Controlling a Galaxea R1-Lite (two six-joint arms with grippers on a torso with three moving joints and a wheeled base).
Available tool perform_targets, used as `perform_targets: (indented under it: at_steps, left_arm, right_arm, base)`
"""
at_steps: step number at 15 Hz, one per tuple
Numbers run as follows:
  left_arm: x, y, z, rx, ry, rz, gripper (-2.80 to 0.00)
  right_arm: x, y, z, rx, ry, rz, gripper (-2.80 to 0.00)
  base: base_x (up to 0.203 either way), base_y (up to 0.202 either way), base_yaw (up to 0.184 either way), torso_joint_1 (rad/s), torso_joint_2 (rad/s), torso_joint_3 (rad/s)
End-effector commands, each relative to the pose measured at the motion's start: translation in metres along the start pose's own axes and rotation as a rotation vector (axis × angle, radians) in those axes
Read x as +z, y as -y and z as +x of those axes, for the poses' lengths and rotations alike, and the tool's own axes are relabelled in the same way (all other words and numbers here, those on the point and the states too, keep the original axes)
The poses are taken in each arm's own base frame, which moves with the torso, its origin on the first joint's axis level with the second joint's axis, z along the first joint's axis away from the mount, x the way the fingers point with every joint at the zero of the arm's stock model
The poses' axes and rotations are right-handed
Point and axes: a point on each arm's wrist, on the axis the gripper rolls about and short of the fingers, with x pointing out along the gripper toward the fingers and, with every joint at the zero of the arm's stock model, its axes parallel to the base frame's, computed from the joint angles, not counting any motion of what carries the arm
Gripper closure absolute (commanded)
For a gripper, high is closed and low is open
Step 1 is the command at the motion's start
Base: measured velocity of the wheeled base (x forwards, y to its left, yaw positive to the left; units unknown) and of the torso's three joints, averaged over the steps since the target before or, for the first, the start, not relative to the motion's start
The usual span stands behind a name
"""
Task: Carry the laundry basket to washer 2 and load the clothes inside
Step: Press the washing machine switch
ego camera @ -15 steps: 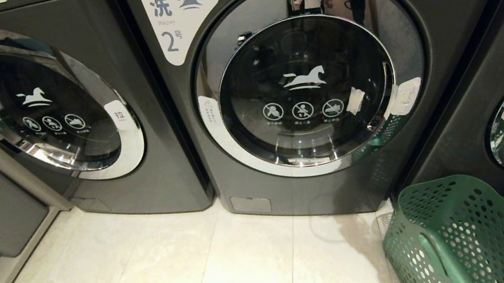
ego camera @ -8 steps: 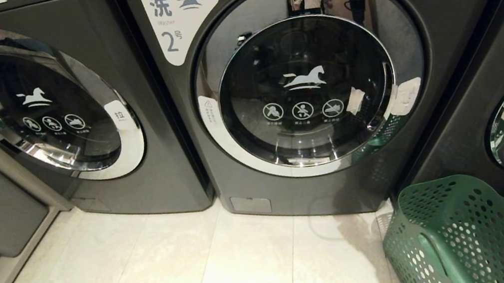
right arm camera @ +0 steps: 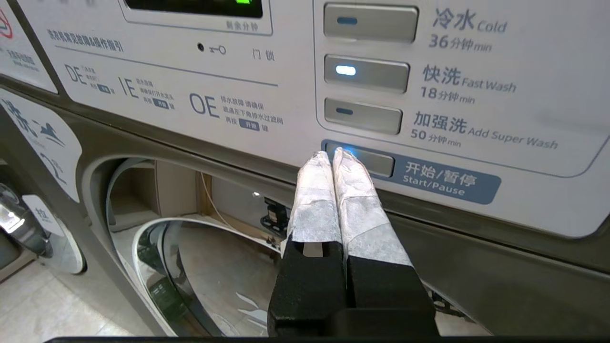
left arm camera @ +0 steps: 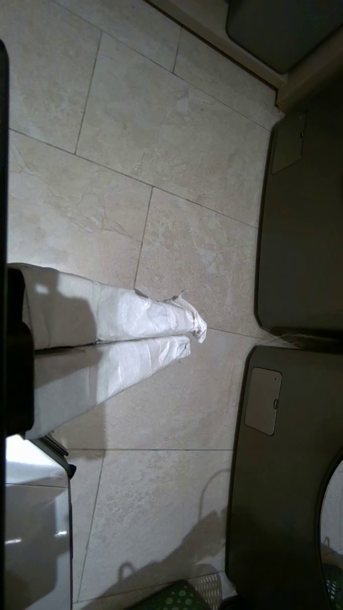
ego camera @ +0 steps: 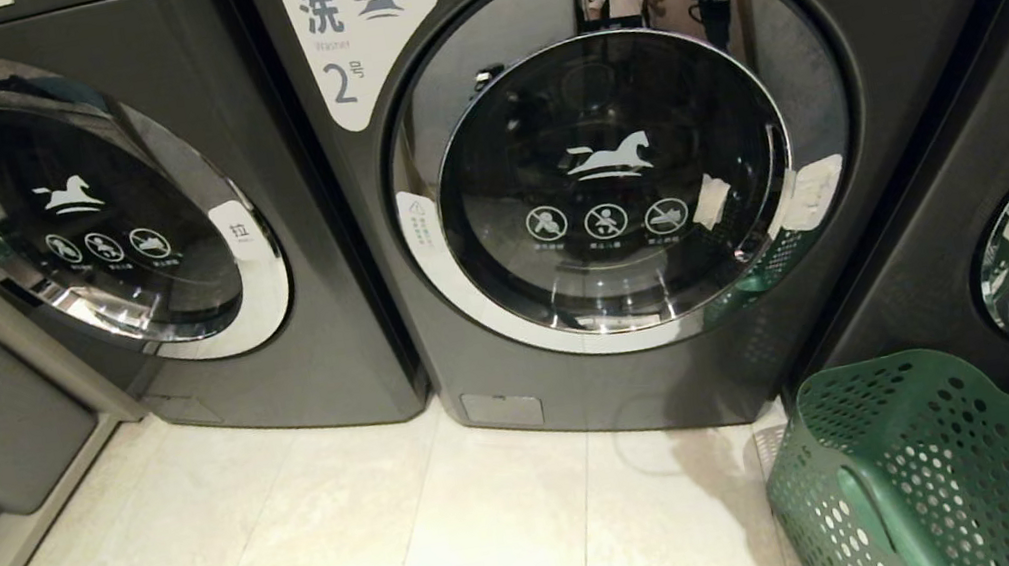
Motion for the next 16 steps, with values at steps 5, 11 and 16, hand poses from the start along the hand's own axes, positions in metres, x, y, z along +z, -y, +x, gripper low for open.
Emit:
perform_targets:
  at_steps: [5,11,16]
  left_arm:
    - [0.0,0.0,0.0,-0.003,-0.001,0.001,0.0]
    - [0.0,0.0,0.0,-0.001,-0.001,0.002,0.0]
    - [0.0,0.0,0.0,-0.001,-0.002,0.004,0.0]
  right_arm:
    - [0.0,0.014,0.001,-0.043,0.012,-0.016,0.0]
    - [0.002,0.024,-0.001,-0.069,0.013,-0.028,0.0]
    - [0.002,0.025,-0.002,-0.071,0.008,-0.034,0.0]
  base:
    - [0.0,0.0,0.0,0.0,0.0,0.0]
    - [0.0,0.0,0.0,0.0,0.0,0.0]
    - [0.0,0.0,0.0,0.0,0.0,0.0]
